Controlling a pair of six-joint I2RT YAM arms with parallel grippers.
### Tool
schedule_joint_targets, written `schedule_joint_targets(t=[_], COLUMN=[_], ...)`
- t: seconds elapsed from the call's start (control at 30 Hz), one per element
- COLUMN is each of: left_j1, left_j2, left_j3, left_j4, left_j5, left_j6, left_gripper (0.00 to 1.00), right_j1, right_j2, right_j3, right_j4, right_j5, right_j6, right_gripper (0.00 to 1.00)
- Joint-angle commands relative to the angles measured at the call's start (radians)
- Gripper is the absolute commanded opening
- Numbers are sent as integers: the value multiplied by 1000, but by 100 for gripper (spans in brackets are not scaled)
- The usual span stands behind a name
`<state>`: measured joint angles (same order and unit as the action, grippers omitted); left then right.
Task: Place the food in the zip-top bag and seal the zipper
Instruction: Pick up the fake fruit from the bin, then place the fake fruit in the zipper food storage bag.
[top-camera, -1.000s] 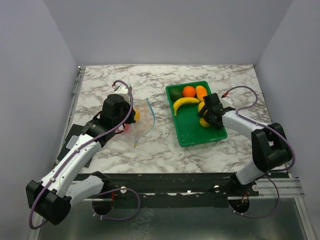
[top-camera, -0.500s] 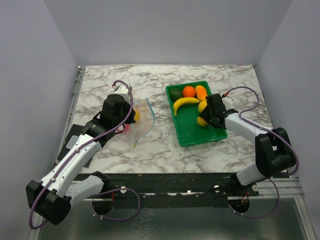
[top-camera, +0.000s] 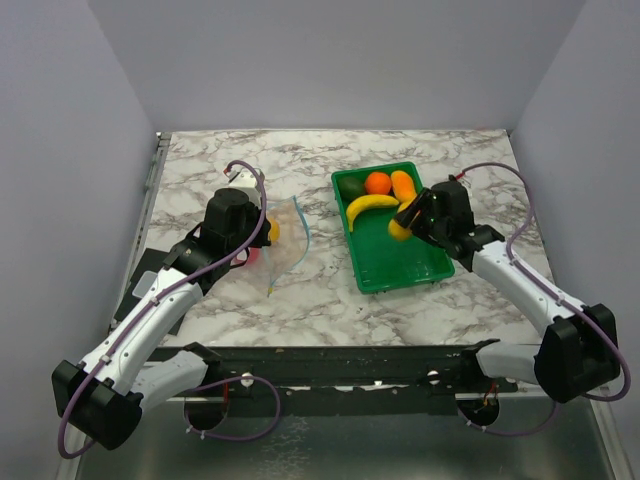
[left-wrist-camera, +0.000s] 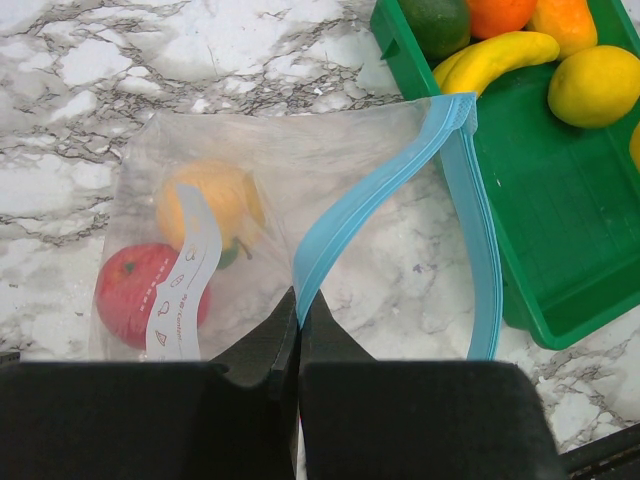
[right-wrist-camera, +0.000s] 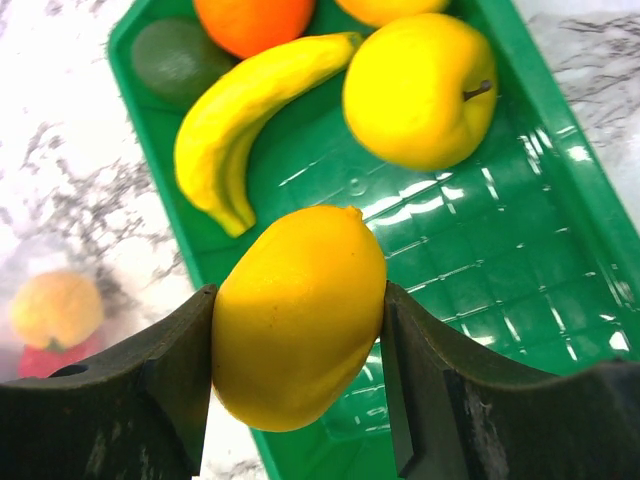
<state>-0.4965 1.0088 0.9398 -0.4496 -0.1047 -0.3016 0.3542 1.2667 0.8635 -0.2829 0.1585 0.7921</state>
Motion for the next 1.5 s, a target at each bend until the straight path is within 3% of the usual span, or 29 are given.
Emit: schedule_joint_targets(t=[0.0,0.33,0.63,0.93,1.47], left_j1=[7,7,7,7,7], left_j2=[0,0,-1,-5,-9], left_j3=[-10,-12,-12,-12,-10], left_j4=[17,18,17,17,18], left_j5=[0,-4,-3,-3,1], left_j6=[8,7,8,8,8], left_gripper=[0,0,0,0,0], right_j1=[11,132,330,479,587], right_j2=[-58,-107,-84,46,290], right_j3=[19,77,199,341,500], right_j4=[44,140,156,169,131], right_j5=[-144,-307,-245,-215,-123], right_j6=[-66,-116,-174,-238,-280], right_gripper=[24,25,28,30,33])
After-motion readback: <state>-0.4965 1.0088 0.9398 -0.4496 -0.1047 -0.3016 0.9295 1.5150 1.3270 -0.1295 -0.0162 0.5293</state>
